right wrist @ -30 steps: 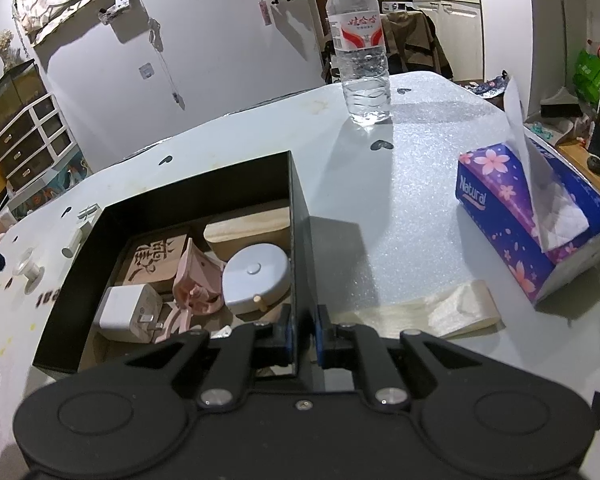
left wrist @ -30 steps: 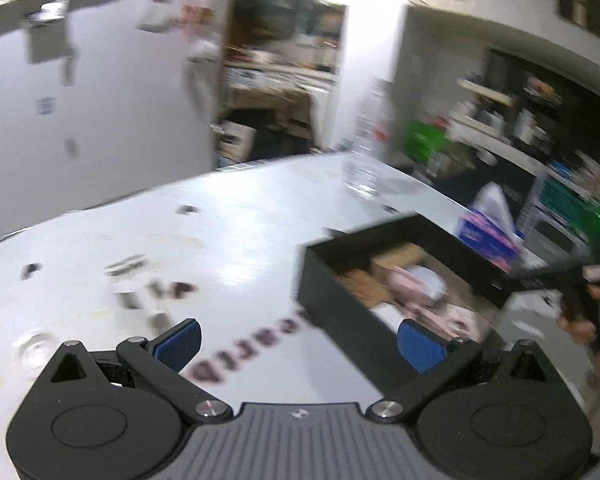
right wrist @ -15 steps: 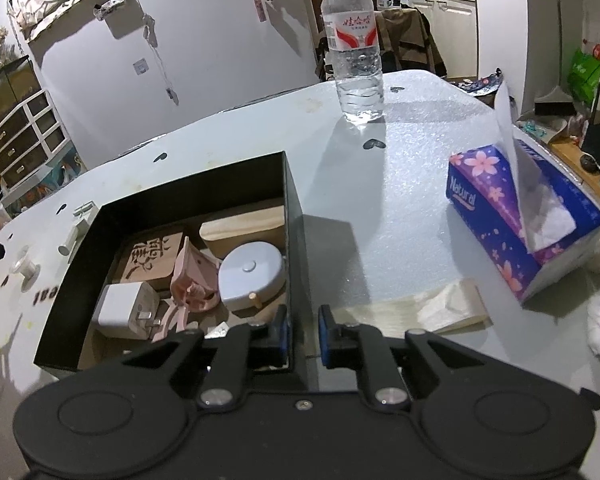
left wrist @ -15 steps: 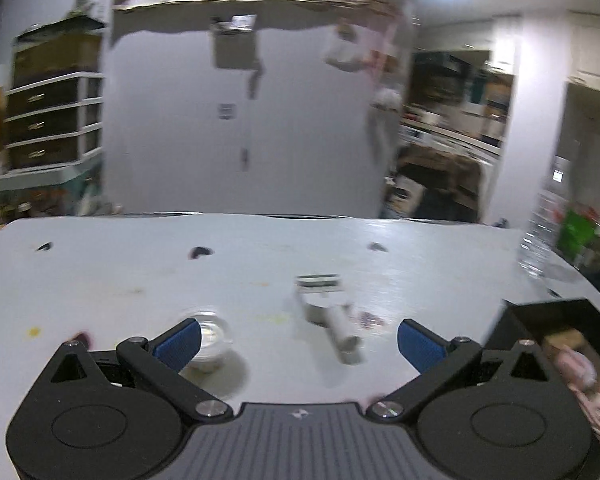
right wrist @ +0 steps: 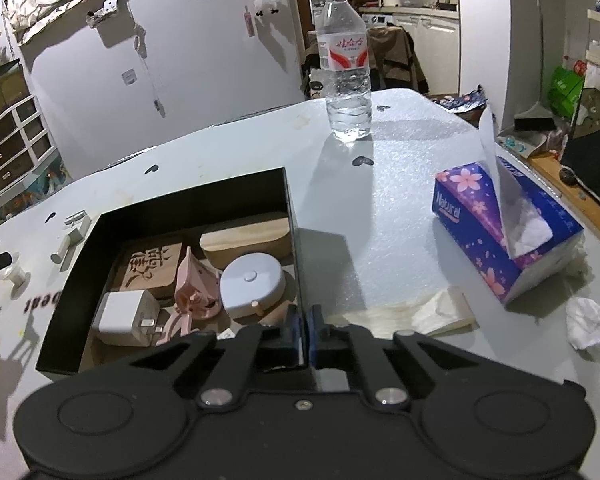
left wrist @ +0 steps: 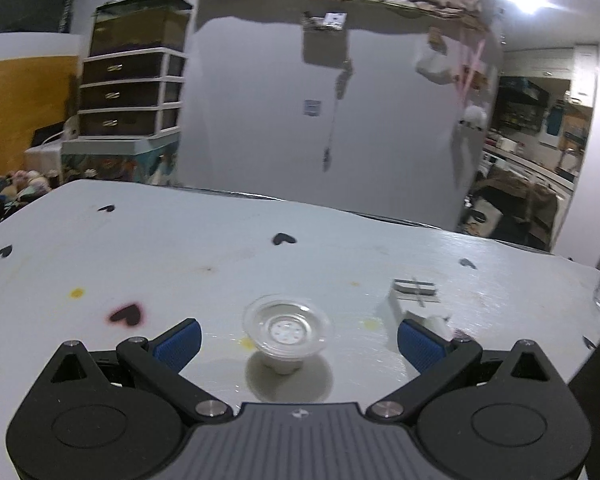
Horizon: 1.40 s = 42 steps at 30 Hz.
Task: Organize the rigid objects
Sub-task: 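Withdraw the left tool toward the clear cup on the table, then grasp the clear cup with the left tool and lower it into the black box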
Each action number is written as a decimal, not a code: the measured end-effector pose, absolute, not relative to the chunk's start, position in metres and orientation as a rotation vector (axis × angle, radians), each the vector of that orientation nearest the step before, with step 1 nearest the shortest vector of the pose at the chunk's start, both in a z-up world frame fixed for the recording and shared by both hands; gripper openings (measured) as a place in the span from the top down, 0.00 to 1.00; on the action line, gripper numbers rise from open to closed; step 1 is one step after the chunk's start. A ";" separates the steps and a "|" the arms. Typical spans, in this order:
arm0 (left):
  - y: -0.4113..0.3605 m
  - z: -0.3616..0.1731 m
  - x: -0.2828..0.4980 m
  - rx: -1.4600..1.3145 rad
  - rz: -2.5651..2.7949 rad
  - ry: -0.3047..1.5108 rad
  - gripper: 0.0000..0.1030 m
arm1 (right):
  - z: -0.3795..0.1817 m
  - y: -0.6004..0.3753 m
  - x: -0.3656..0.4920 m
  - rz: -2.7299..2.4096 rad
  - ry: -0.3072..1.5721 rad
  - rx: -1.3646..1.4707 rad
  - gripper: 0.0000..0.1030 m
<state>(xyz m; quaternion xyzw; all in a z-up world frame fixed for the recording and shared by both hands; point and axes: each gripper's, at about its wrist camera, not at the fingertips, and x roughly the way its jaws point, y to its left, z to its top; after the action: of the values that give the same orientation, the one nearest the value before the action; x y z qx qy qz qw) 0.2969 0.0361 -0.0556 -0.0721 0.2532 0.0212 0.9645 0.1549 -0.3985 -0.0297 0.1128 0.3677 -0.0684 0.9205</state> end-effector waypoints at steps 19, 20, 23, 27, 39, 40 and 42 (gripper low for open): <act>0.029 -0.069 0.323 -0.090 0.075 0.537 0.46 | -0.033 -0.397 0.152 -0.177 0.740 0.259 0.94; 0.029 -0.067 0.322 -0.090 0.074 0.533 0.47 | -0.033 -0.397 0.152 -0.177 0.740 0.261 0.94; 0.027 -0.062 0.317 -0.103 0.041 0.532 0.49 | -0.033 -0.397 0.152 -0.177 0.739 0.263 0.94; 0.012 -0.047 0.300 -0.110 -0.076 0.505 0.49 | -0.033 -0.398 0.152 -0.178 0.738 0.264 0.94; -0.070 -0.002 0.244 -0.084 -0.583 0.517 0.49 | -0.033 -0.400 0.150 -0.167 0.726 0.278 0.94; -0.077 -0.001 0.241 -0.070 -0.613 0.522 0.49 | -0.033 -0.400 0.151 -0.167 0.727 0.278 0.94; -0.094 0.000 0.233 -0.035 -0.671 0.530 0.49 | -0.033 -0.400 0.150 -0.164 0.725 0.273 0.94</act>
<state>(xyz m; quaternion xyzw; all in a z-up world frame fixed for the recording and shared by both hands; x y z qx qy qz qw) 0.2326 -0.0938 -0.0002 -0.0172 0.2570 -0.3251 0.9099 0.1505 -0.3998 -0.0334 0.1328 0.3533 -0.0799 0.9226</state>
